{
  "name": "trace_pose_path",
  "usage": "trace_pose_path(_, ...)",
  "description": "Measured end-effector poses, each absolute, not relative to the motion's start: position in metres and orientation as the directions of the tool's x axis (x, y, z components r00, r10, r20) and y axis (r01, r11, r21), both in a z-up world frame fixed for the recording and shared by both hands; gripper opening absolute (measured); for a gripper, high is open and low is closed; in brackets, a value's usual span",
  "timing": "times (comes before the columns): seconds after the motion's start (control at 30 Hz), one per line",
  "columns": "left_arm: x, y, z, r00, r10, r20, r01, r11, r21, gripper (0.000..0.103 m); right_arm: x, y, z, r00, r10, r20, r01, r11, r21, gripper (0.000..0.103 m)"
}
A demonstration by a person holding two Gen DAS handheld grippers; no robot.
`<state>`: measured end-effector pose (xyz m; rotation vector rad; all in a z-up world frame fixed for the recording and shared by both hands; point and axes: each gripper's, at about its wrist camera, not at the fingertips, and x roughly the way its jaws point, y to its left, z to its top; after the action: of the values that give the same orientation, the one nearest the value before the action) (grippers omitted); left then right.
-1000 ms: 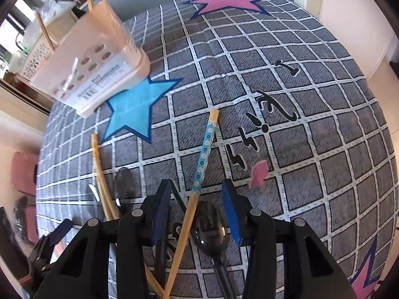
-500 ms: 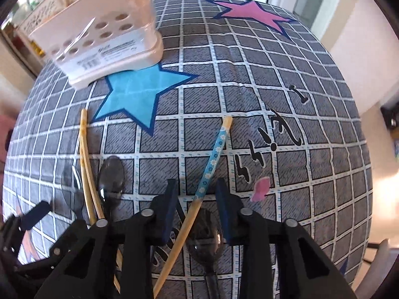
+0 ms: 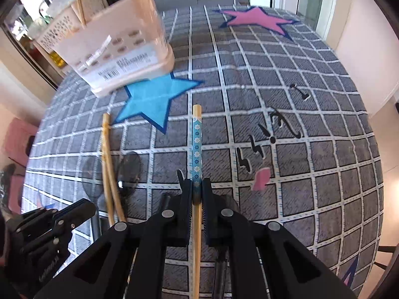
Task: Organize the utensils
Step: 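Grasp the blue patterned chopstick with right tool while left tool grasps a black spoon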
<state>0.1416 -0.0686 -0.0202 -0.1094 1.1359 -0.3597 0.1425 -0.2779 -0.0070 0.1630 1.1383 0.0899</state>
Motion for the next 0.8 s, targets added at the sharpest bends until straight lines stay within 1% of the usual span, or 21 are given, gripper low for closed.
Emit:
trace_pose_path(0.2, 0.132, -0.053, -0.006, 0.419, -0.378, -0.825, 0.249, 0.922, -0.296, 0.036, 0.132, -0.284, 0.011, 0.470, 0.216, -0.856, -0.001, 0.970, 0.244, 0.008)
trace_pose_path(0.27, 0.133, -0.049, -0.006, 0.412, -0.383, -0.827, 0.244, 0.920, -0.305, 0.036, 0.131, -0.282, 0.015, 0.484, 0.221, -0.847, -0.009, 0.969, 0.247, 0.008)
trace_pose_path(0.37, 0.136, -0.044, -0.009, 0.402, -0.370, -0.838, 0.196, 0.928, -0.316, 0.036, 0.131, -0.277, 0.021, 0.490, 0.225, -0.842, -0.020, 0.969, 0.247, 0.008)
trace_pose_path(0.47, 0.138, -0.040, -0.011, 0.399, -0.339, -0.852, 0.107, 0.940, -0.323, 0.037, 0.133, -0.275, 0.021, 0.493, 0.240, -0.836, -0.026, 0.965, 0.261, 0.008)
trace_pose_path(0.53, 0.141, -0.040, -0.013, 0.399, -0.324, -0.858, 0.084, 0.944, -0.318, 0.038, 0.132, -0.274, 0.023, 0.499, 0.251, -0.829, -0.033, 0.962, 0.272, 0.008)
trace_pose_path(0.6, 0.142, -0.043, -0.015, 0.412, -0.277, -0.868, 0.076, 0.960, -0.270, 0.096, 0.129, -0.274, 0.024, 0.505, 0.261, -0.823, -0.041, 0.959, 0.279, 0.008)
trace_pose_path(0.63, 0.143, -0.044, -0.015, 0.406, -0.259, -0.876, 0.071, 0.965, -0.253, 0.103, 0.128, -0.273, 0.025, 0.507, 0.265, -0.820, -0.046, 0.959, 0.281, 0.008)
trace_pose_path(0.8, 0.150, -0.049, -0.015, 0.398, -0.172, -0.901, 0.071, 0.985, -0.157, 0.103, 0.122, -0.274, 0.029, 0.523, 0.292, -0.801, -0.062, 0.950, 0.306, 0.008)
